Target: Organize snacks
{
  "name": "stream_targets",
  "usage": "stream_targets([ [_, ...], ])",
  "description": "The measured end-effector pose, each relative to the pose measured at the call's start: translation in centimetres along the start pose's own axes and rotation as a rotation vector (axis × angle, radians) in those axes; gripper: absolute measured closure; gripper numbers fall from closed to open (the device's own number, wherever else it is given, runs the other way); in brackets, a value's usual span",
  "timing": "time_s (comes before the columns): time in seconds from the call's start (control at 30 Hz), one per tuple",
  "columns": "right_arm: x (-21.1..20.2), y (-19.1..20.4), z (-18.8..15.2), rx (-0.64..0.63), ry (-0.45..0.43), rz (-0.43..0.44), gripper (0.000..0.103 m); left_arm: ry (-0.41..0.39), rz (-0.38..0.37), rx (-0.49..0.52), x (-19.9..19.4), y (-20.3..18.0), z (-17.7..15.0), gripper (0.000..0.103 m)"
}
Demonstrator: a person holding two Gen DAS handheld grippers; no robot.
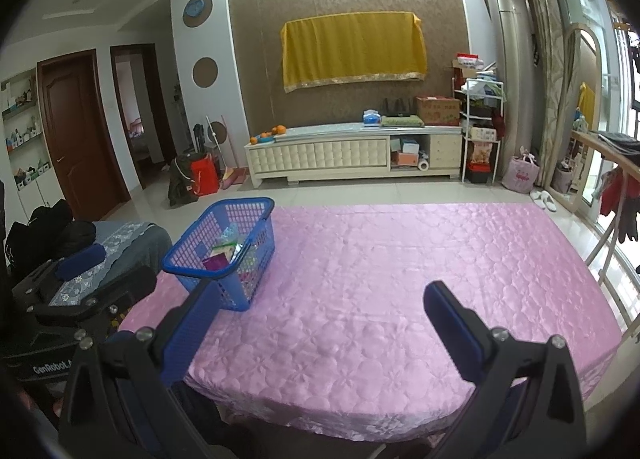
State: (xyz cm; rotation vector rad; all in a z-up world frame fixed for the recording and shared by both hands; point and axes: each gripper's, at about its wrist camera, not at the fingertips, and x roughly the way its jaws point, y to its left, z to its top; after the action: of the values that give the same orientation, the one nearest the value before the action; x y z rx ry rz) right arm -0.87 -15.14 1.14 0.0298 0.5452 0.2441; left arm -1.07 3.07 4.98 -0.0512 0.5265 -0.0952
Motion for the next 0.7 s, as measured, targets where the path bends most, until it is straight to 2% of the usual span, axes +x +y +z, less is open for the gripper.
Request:
stream_targets([
  [0.7,-0.16,0.08,-0.20,0.005,0.011,0.004,0.000,0.008,0.000,-0.007,-0.18,0.07,-0.11,0.001],
])
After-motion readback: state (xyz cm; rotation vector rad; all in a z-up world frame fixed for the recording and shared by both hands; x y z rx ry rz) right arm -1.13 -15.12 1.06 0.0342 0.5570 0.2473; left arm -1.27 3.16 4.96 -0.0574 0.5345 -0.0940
